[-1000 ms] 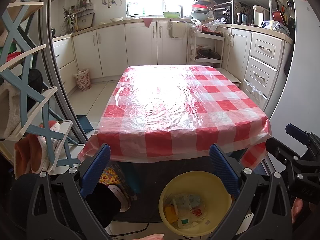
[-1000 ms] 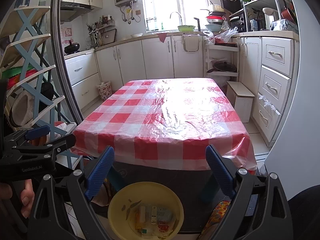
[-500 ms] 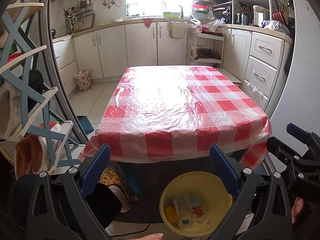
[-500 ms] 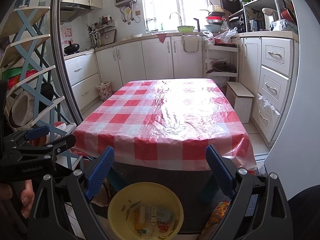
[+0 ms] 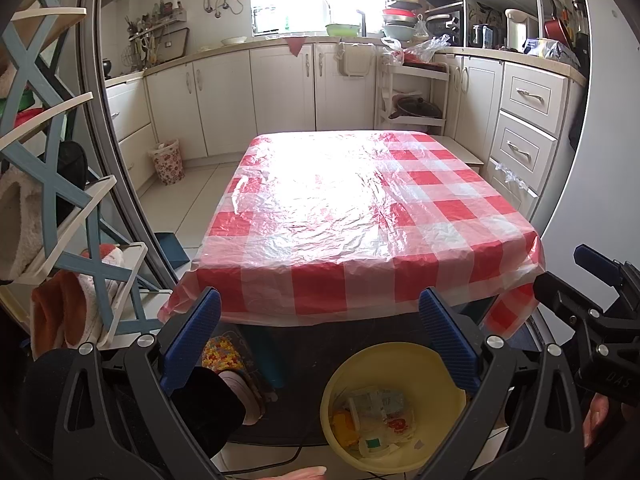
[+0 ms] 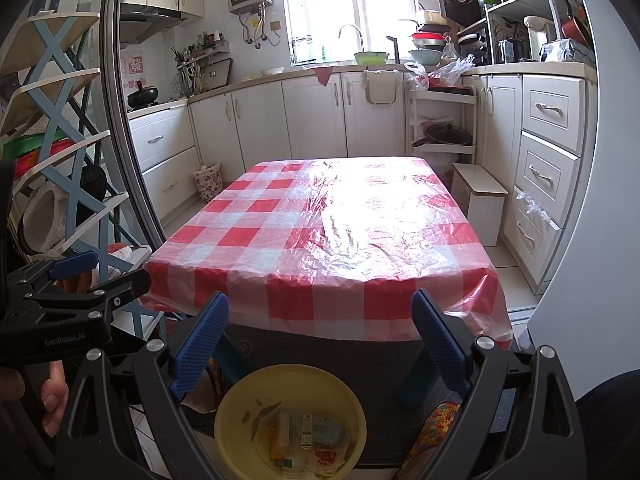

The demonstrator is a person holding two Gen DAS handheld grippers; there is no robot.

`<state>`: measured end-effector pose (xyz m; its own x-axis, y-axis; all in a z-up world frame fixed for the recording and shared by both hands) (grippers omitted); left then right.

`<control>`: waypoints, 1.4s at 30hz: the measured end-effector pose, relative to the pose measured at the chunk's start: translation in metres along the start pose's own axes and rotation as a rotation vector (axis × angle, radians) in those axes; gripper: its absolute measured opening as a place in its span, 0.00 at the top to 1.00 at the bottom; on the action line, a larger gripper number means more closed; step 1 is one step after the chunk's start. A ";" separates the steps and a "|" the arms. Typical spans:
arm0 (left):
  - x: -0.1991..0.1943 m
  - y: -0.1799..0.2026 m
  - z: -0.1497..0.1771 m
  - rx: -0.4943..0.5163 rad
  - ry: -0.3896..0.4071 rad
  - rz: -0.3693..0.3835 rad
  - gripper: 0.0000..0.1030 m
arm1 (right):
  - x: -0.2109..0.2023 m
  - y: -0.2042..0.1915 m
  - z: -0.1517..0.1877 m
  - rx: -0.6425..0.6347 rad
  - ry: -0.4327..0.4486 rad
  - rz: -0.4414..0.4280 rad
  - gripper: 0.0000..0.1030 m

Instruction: Collect trash

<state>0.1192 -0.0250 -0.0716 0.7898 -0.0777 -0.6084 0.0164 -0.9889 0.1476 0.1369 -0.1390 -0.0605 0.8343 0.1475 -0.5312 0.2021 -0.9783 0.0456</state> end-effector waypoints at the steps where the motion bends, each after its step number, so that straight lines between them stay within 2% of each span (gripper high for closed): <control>1: 0.000 0.001 0.000 0.000 0.000 0.000 0.08 | 0.000 0.000 0.000 0.000 0.000 0.000 0.14; 42: 0.002 -0.006 -0.002 0.015 -0.004 -0.006 0.08 | -0.001 0.001 0.000 0.000 -0.001 0.001 0.14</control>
<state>0.1217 -0.0189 -0.0727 0.7871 -0.0722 -0.6126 0.0116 -0.9912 0.1318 0.1366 -0.1397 -0.0601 0.8339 0.1464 -0.5322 0.2014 -0.9784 0.0463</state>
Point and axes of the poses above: each gripper's, at about its wrist camera, not at the fingertips, and x roughly the way its jaws point, y to its right, z to its underside, the point moved 9 cm from there along x, roughly the way its jaws point, and after that the axes turned 12 degrees about -x, right-handed, at the moved point
